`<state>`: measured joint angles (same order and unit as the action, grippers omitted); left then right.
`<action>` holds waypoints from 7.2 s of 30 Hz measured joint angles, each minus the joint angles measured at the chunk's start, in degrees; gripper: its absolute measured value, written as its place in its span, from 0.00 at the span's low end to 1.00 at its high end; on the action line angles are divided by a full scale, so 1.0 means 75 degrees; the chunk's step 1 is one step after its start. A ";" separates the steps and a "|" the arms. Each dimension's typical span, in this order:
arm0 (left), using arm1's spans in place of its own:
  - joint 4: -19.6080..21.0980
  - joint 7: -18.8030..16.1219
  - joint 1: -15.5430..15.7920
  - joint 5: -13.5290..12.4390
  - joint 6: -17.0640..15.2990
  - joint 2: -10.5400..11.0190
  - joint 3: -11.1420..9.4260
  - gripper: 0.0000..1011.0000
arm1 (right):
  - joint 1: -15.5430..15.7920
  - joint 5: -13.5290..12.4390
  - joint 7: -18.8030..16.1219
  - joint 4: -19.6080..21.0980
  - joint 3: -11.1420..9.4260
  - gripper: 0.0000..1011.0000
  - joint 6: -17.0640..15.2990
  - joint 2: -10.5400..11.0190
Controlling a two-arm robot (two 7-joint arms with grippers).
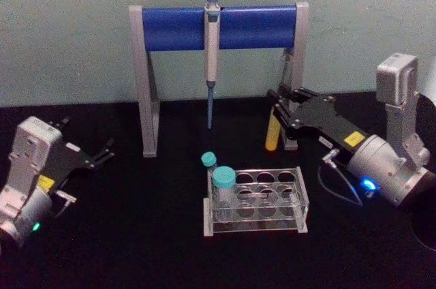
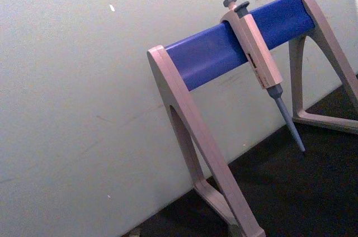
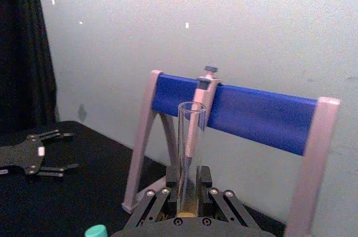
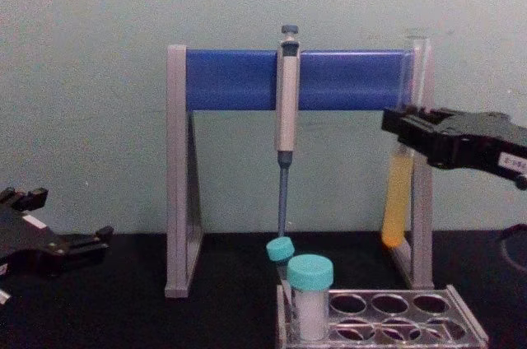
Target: Pick up the test tube from the test tube rack, shake it, then place it back into the test tube rack.
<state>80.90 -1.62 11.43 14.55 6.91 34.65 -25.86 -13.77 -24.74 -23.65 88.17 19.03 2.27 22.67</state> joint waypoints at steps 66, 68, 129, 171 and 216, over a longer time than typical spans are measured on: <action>0.0000 0.0000 0.0000 0.0000 0.0000 0.0000 0.0000 1.00 | 0.0139 0.0163 0.0073 0.0145 -0.0020 0.23 -0.0016 -0.0033; 0.0000 0.0000 0.0000 0.0000 0.0000 0.0000 0.0000 1.00 | 0.0149 0.0168 0.0079 0.0155 -0.0035 0.23 -0.0023 -0.0031; 0.0000 0.0000 0.0000 0.0000 0.0000 0.0000 0.0000 1.00 | -0.0038 0.0085 -0.0078 0.0021 0.0172 0.23 0.0030 -0.0079; 0.0000 0.0000 0.0000 0.0000 0.0000 0.0000 0.0000 1.00 | 0.0205 0.0174 0.0145 0.0228 -0.0237 0.23 -0.0130 -0.0090; 0.0000 0.0000 0.0000 0.0000 0.0000 0.0000 0.0000 1.00 | 0.0545 -0.0219 -0.0134 0.0195 0.0062 0.23 -0.0209 0.0201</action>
<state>80.90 -1.62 11.43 14.55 6.91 34.65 -25.86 -9.68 -26.38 -24.66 89.63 19.50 0.70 24.18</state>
